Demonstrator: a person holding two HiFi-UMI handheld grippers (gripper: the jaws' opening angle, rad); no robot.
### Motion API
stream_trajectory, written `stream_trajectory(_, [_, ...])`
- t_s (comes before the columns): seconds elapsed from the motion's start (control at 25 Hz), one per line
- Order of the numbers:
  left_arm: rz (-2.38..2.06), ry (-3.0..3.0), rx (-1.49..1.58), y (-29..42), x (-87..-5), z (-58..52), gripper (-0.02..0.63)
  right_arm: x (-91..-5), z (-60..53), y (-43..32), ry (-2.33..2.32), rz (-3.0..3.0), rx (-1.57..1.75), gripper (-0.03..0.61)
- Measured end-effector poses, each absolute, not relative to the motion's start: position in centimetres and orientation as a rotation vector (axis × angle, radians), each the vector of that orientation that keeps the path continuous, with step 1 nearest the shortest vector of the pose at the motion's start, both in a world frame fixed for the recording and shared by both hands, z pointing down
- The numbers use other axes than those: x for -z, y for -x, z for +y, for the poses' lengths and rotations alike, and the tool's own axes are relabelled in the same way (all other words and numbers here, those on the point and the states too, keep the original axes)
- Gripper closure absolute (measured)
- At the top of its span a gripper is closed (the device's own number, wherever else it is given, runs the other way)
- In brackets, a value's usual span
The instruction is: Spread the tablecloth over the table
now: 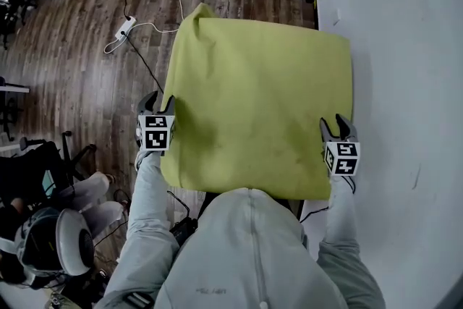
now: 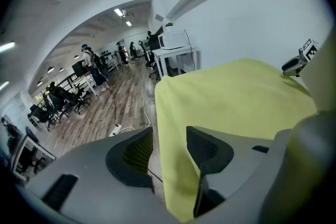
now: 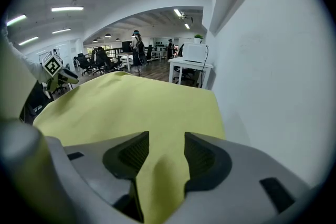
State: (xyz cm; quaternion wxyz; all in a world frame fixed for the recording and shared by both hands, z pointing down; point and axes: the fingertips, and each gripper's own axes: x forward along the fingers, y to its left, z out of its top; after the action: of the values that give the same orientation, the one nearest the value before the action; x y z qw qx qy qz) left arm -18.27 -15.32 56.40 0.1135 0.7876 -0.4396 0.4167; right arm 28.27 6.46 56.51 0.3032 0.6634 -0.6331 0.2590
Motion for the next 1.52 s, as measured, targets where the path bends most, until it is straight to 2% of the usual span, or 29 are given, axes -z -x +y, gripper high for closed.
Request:
stream_trajectory(0.2, [-1.294,-2.207,-1.17,21.0,-58.5,-13.6,0.396,-58.1,7.8,-28.1,-1.775,-1.591,-0.733,0.36])
stream_trajectory(0.52, [-1.23,-2.098,-1.187,23.7,-61.8,-10.6,0.397,-60.7,12.4,-32.3,-1.879,-1.402,-0.915,0.365])
stream_trajectory(0.6, [-1.228,-2.072,-1.178,23.9,-62.5,-10.1,0.413,-60.9,12.8,-32.1,-1.883,-1.41,-0.939,0.374])
stream_trajectory(0.68, [-1.227,-2.042,-1.187,23.9,-63.2,-9.6,0.476,-60.9,12.7,-31.9,-1.886,-1.43,-0.952,0.391])
stream_trajectory(0.8, [-1.206,-2.027,-1.248,23.5,-64.3,-8.9,0.586,-61.1,12.3,-31.1,-1.839,-1.463,-0.914,0.487])
stream_trajectory(0.88, [-1.195,-2.031,-1.244,23.4,-64.2,-8.7,0.589,-61.1,12.1,-30.8,-1.804,-1.461,-0.862,0.537])
stream_trajectory(0.96, [-1.173,-2.04,-1.233,23.4,-64.1,-8.6,0.589,-61.0,12.2,-30.8,-1.782,-1.455,-0.828,0.554])
stream_trajectory(1.52, [-1.185,-2.112,-1.182,22.5,-62.4,-9.0,0.589,-61.1,13.9,-37.0,-1.758,-1.295,-0.758,0.555])
